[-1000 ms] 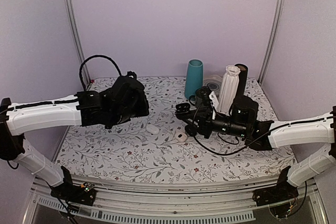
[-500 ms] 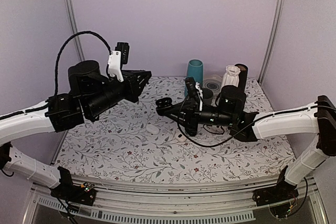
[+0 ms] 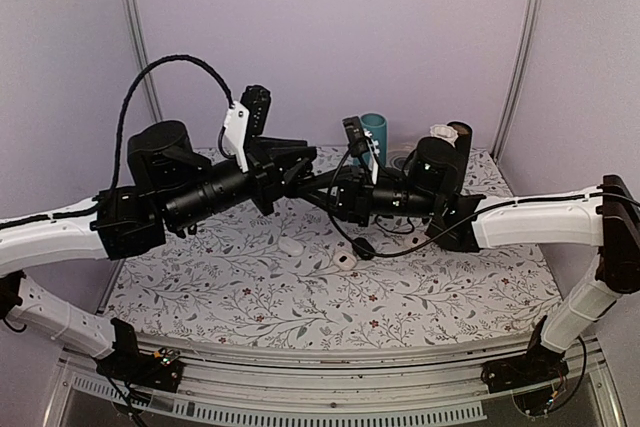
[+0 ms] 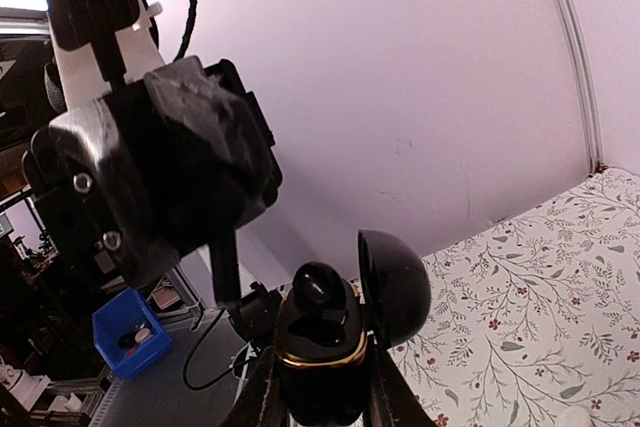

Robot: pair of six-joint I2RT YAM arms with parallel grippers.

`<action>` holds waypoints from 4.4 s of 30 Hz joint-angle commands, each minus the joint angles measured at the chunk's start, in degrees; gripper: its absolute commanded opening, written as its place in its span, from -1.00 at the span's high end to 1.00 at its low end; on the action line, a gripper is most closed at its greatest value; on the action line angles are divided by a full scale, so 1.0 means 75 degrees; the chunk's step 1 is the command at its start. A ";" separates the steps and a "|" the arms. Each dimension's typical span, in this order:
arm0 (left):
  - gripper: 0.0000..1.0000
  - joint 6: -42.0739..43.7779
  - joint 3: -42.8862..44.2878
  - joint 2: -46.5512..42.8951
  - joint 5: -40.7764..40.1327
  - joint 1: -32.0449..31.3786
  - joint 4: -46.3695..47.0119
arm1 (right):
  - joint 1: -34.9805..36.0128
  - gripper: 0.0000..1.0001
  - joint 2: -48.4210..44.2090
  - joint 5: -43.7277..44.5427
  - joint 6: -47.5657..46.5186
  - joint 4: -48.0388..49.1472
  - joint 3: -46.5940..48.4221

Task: Insert the wireless bluetooth earbuds into the charging case
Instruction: Insert the right earbud into the right side groove of the charging case.

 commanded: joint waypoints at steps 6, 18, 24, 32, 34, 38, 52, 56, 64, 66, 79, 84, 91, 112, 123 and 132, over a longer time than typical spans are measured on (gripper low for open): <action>0.99 0.0789 0.0050 0.0191 -0.0015 -0.0295 0.0111 | 0.0195 0.94 -0.0132 -0.0222 0.0372 0.0060 0.0382; 1.00 0.1417 0.0177 -0.0064 -0.0607 -0.0378 -0.0369 | 0.0223 0.94 -0.0400 0.0019 0.0317 -0.0259 0.0352; 1.00 0.1566 0.0114 -0.0103 -0.0841 -0.0391 -0.0468 | 0.0221 0.94 -0.0461 0.0117 0.0307 -0.0494 0.0453; 1.00 0.1508 0.0174 0.0032 -0.0649 -0.0395 -0.0396 | 0.0246 0.94 -0.0364 0.0112 0.0259 -0.0620 0.0619; 1.00 0.1482 0.0187 0.0070 -0.0602 -0.0424 -0.0308 | 0.0258 0.94 -0.0334 0.0118 0.0250 -0.0634 0.0652; 1.00 0.1425 0.0175 0.0139 -0.0573 -0.0449 -0.0165 | 0.0268 0.94 -0.0330 0.0151 0.0224 -0.0629 0.0678; 1.00 0.1295 0.0170 0.0260 -0.0442 -0.0492 -0.0326 | 0.0272 0.94 -0.0451 0.0305 0.0146 -0.0646 0.0652; 0.98 0.1242 0.0202 0.0269 -0.0396 -0.0515 -0.0481 | 0.0267 0.94 -0.0540 0.0426 0.0119 -0.0635 0.0650; 0.95 0.1101 0.0255 0.0283 -0.0250 -0.0564 -0.0723 | 0.0264 0.94 -0.0604 0.0834 0.0010 -0.0744 0.0738; 0.94 0.1094 0.0266 0.0307 -0.0192 -0.0565 -0.0754 | 0.0264 0.94 -0.0589 0.0830 -0.0007 -0.0796 0.0767; 0.81 0.0960 0.0274 0.0333 -0.0257 -0.0583 -0.0891 | 0.0264 0.94 -0.0729 0.0966 -0.0194 -0.0942 0.0776; 0.73 0.0941 0.0253 0.0329 -0.0336 -0.0589 -0.0902 | 0.0272 0.94 -0.0754 0.1035 -0.0319 -0.1015 0.0795; 0.65 0.0929 0.0243 0.0333 -0.0417 -0.0588 -0.0911 | 0.0269 0.94 -0.0772 0.1107 -0.0463 -0.1123 0.0818; 0.39 0.0926 0.0243 0.0272 -0.0828 -0.0585 -0.0844 | 0.0265 0.94 -0.0799 0.1181 -0.0684 -0.1308 0.0829; 0.32 0.0906 0.0288 0.0220 -0.1058 -0.0580 -0.0791 | 0.0265 0.94 -0.0786 0.1317 -0.0932 -0.1544 0.0871; 0.20 0.0818 0.0279 0.0120 -0.1358 -0.0577 -0.0726 | 0.0273 0.94 -0.0782 0.1469 -0.1349 -0.2007 0.0865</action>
